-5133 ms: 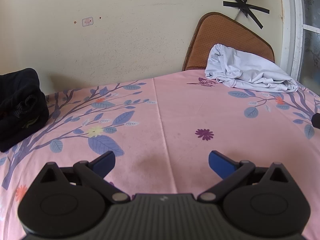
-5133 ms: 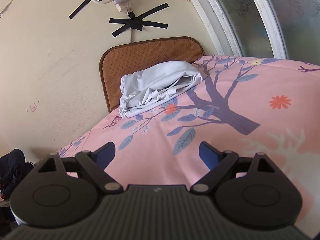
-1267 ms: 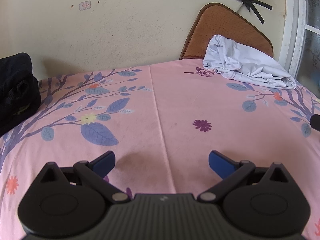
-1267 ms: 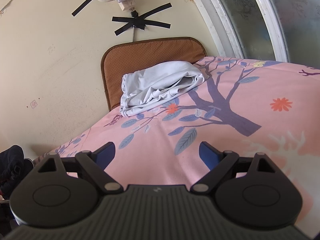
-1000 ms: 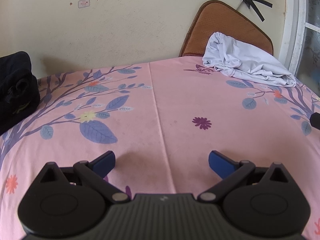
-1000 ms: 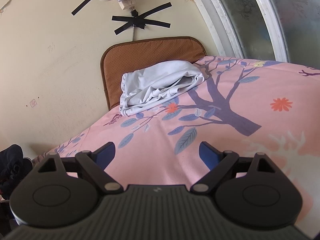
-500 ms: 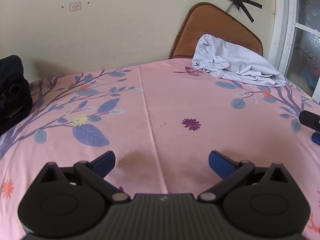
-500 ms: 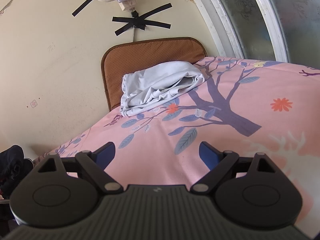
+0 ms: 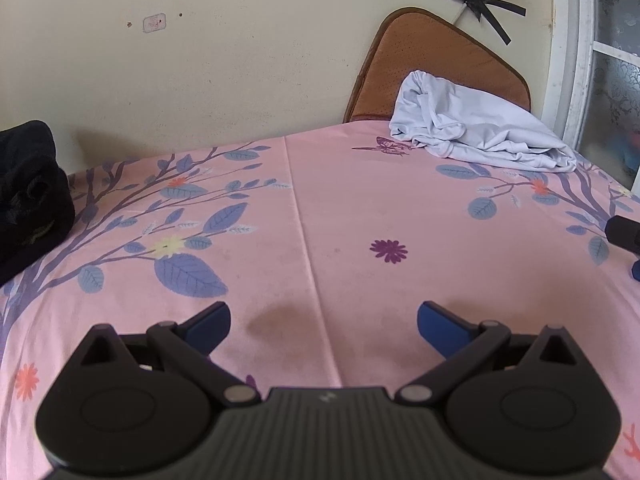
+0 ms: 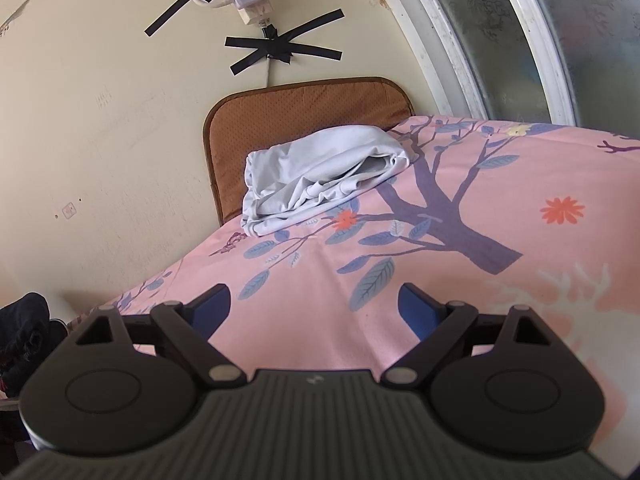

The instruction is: Fold small clothes

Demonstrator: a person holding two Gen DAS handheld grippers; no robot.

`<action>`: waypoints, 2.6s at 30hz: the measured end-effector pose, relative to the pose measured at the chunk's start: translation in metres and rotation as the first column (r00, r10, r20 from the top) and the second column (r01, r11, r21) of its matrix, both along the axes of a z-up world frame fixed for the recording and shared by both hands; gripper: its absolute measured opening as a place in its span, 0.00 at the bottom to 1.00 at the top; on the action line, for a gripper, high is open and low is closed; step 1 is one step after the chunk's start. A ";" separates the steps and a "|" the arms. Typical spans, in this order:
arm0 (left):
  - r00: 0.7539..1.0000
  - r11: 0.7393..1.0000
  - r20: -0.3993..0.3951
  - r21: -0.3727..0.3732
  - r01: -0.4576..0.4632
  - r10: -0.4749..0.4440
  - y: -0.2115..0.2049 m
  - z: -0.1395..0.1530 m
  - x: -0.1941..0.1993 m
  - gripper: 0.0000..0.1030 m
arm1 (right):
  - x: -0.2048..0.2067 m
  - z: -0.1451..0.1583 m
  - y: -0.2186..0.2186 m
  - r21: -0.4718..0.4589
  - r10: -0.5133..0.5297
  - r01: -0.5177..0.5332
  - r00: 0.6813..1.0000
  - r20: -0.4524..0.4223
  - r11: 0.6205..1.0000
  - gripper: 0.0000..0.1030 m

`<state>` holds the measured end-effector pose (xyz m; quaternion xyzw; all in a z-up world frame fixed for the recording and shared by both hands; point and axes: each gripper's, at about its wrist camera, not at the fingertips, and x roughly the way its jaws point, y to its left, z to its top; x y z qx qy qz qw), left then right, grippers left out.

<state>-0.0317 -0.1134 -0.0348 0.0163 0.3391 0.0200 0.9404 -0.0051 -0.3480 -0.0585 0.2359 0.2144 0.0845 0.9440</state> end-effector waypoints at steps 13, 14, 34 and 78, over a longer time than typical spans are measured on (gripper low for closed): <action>0.998 0.998 0.006 0.022 -0.064 0.064 0.006 0.001 0.000 1.00 | 0.000 0.000 0.000 0.000 0.000 0.000 1.000 0.001 1.000 0.90; 0.998 0.998 0.002 0.022 -0.062 0.062 0.006 0.001 0.000 1.00 | 0.000 0.000 0.000 0.000 0.001 -0.001 1.000 0.001 1.000 0.90; 0.997 0.996 0.011 0.036 -0.080 0.080 0.006 0.001 -0.002 1.00 | 0.000 0.000 0.000 0.000 0.002 -0.002 1.000 0.002 1.000 0.90; 0.993 0.990 0.012 0.082 -0.117 0.117 0.008 0.000 -0.002 1.00 | 0.001 0.000 0.001 -0.004 0.004 -0.004 1.000 -0.002 1.000 0.90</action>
